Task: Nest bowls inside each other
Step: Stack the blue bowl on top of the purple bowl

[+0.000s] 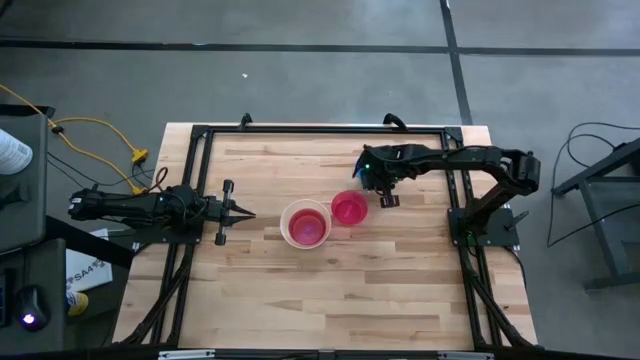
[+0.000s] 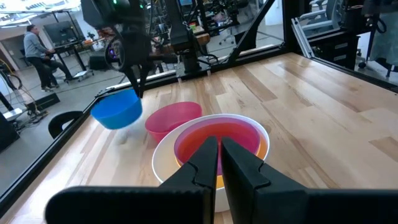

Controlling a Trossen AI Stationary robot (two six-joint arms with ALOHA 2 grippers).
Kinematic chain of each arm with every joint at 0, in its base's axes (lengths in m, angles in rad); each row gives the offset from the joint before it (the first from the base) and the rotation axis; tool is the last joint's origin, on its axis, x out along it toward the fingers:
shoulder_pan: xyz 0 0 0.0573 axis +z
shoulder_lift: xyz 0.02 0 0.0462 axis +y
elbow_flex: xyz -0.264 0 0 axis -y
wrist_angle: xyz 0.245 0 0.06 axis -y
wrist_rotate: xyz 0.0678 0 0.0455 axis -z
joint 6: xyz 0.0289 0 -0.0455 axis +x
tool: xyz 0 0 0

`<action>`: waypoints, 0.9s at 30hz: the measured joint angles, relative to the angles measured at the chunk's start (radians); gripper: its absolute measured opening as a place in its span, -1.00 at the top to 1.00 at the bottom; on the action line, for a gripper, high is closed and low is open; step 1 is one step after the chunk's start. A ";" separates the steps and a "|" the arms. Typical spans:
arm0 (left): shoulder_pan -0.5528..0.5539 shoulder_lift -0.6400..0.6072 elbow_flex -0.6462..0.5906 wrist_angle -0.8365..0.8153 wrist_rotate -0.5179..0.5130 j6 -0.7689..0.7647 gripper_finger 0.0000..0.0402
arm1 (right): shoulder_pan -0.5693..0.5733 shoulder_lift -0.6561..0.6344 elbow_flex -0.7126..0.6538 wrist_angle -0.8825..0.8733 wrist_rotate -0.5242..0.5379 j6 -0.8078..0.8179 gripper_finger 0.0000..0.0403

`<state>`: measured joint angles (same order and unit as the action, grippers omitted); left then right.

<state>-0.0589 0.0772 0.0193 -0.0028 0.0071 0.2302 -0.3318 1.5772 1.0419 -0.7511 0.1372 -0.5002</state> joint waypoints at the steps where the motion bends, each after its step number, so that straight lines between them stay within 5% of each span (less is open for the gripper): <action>1: 0.000 0.000 0.000 0.000 0.000 0.000 0.90 | 0.006 0.000 0.020 -0.017 0.005 -0.002 0.98; 13: 0.000 0.000 0.000 0.000 0.000 0.000 0.90 | 0.160 0.000 0.200 -0.141 0.063 -0.019 0.98; 21: 0.000 0.000 0.000 0.000 0.000 0.000 0.90 | 0.298 0.000 0.211 -0.150 -0.068 -0.188 0.98; 27: 0.000 0.000 0.000 0.000 0.000 0.000 0.90 | 0.381 0.000 0.211 -0.146 -0.045 -0.261 0.98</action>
<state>-0.0586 0.0769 0.0195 -0.0029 0.0071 0.2302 0.0491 1.5768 1.2526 -0.8972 0.0923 -0.7607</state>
